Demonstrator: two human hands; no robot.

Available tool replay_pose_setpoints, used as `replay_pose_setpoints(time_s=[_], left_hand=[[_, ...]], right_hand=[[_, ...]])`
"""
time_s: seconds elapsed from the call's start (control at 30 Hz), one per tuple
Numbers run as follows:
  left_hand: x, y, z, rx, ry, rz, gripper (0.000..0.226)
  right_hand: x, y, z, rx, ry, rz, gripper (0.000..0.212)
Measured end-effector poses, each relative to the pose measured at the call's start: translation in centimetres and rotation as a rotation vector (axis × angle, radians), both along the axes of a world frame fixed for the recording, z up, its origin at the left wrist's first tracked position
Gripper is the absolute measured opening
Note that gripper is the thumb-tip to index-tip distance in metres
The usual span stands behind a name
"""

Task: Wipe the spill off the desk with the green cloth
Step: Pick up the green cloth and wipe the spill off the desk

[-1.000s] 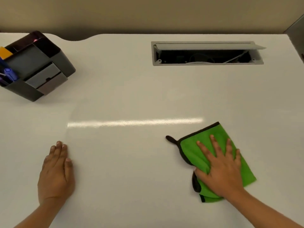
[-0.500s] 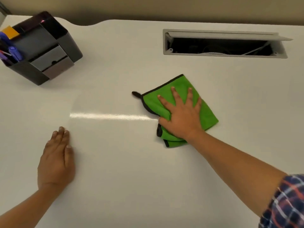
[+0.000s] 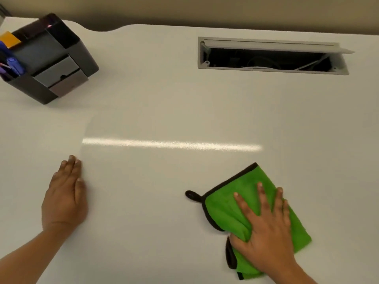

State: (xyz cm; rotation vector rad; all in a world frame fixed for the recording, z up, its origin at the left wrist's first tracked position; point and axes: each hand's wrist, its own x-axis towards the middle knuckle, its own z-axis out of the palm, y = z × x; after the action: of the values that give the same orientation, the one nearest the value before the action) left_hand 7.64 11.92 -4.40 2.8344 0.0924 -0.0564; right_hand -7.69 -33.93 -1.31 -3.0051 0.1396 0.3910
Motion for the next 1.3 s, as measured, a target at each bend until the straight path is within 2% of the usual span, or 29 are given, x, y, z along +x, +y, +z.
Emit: replay_pose_setpoints(time_s=[0.23,0.33,0.53,0.7,0.9,1.0,1.17,1.3], left_hand=[[-0.1,-0.6,0.5,-0.026,-0.017,0.027,0.059],[0.0,-0.8,0.8,-0.026,-0.016,0.042,0.058],[0.0,-0.9,0.8,-0.031,-0.030,0.035,0.056],[0.0,-1.0,1.0,-0.030,-0.032,0.042,0.056],[0.0,-1.1,1.1,-0.019,-0.015,0.031,0.057],[0.0,-1.1,1.2,-0.020,-0.014,0.031,0.057],[-0.1,-1.2,1.4,-0.017,0.001,0.042,0.057],[-0.1,-1.2,1.4,-0.027,-0.008,0.050,0.056]], right_hand=[[7.3,-8.1,0.3,-0.095,0.008,-0.403,0.093],[12.3,-8.5,0.0,-0.096,-0.033,-0.462,0.096],[22.3,-4.9,-0.2,-0.083,-0.106,-0.338,0.094],[26.7,3.8,0.1,-0.033,-0.073,-0.060,0.079],[19.0,13.4,0.4,0.046,-0.108,0.360,0.073],[12.1,13.9,0.1,0.105,-0.122,0.445,0.074],[2.2,7.6,0.4,0.098,-0.023,0.392,0.080],[1.4,-0.4,1.7,0.058,0.059,0.128,0.073]])
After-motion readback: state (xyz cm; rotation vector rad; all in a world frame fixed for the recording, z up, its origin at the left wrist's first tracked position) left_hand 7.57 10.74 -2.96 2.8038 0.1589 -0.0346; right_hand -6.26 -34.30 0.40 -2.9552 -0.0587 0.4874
